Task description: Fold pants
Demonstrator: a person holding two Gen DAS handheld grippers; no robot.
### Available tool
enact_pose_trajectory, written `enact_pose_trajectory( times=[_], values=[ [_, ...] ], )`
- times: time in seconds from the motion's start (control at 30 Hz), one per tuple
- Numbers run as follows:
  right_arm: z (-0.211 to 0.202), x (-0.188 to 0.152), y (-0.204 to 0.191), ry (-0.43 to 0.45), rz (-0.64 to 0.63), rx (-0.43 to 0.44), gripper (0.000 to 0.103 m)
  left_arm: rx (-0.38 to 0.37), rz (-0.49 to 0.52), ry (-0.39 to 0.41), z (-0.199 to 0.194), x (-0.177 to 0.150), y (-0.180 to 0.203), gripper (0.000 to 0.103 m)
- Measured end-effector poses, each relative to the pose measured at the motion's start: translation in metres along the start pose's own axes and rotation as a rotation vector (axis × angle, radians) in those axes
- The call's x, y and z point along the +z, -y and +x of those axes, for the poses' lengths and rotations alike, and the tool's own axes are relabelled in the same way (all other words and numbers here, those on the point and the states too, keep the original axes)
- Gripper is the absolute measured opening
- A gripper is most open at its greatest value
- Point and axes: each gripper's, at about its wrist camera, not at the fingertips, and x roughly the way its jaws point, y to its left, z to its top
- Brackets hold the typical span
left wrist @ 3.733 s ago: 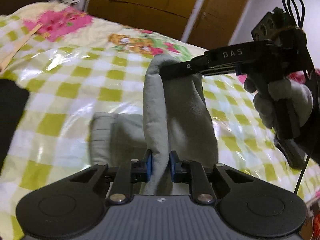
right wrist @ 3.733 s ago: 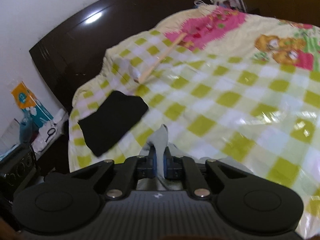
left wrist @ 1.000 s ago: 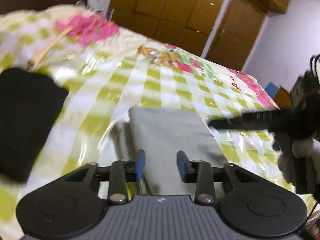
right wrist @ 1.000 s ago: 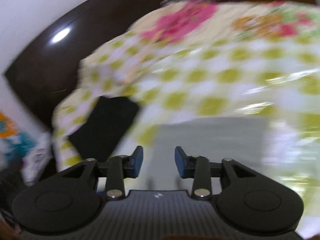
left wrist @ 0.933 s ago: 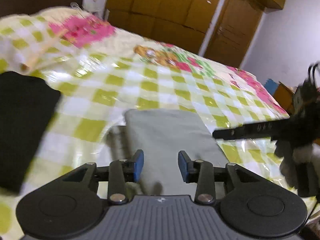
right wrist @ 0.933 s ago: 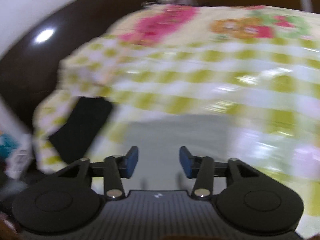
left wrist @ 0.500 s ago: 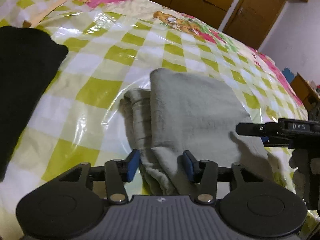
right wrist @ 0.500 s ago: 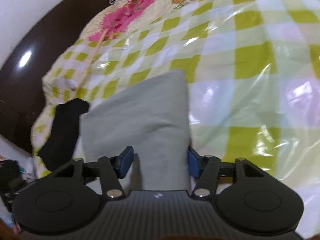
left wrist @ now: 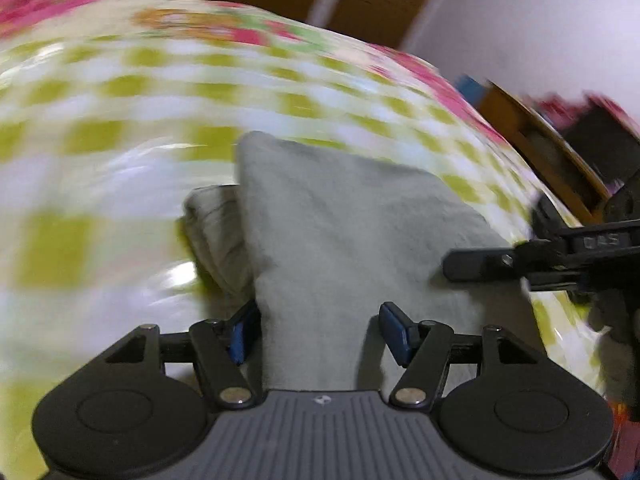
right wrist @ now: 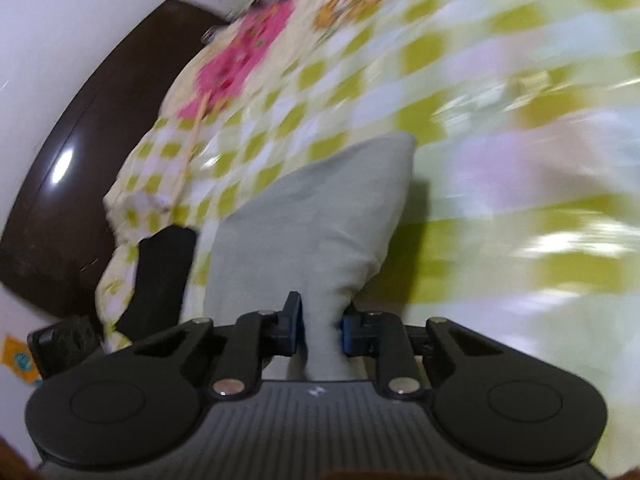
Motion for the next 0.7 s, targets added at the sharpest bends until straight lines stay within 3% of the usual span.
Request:
enact_pose_trajectory(
  times=[0.13,0.27,0.43,0.57,0.63,0.7],
  values=[
    [-0.052,-0.013,0.026,0.045,0.061,-0.156,0.032,0.003,0.070,-0.004,0.013,0.018,0.024,0.073],
    [-0.081,-0.019,0.044,0.079,0.056,-0.232,0.040,0.137,0.108,0.043,-0.016,0.024,0.025,0.072],
    [-0.107,-0.010,0.065,0.179,0.070,-0.272,0.045,0.088,0.020,0.029,-0.028,0.022,0.030,0.073],
    [-0.109,0.008,0.056,0.225,-0.003,-0.208,0.049,0.087,0.045,0.017,-0.023,0.009,0.045,0.073],
    [-0.091,0.025,0.043,0.206,-0.112,-0.164,0.052,0.098,0.056,-0.003,-0.019,0.005,0.048,0.073],
    [-0.061,0.048,0.029,0.160,-0.275,-0.108,0.061,0.105,0.039,-0.019,-0.015,0.006,0.045,0.072]
  ],
)
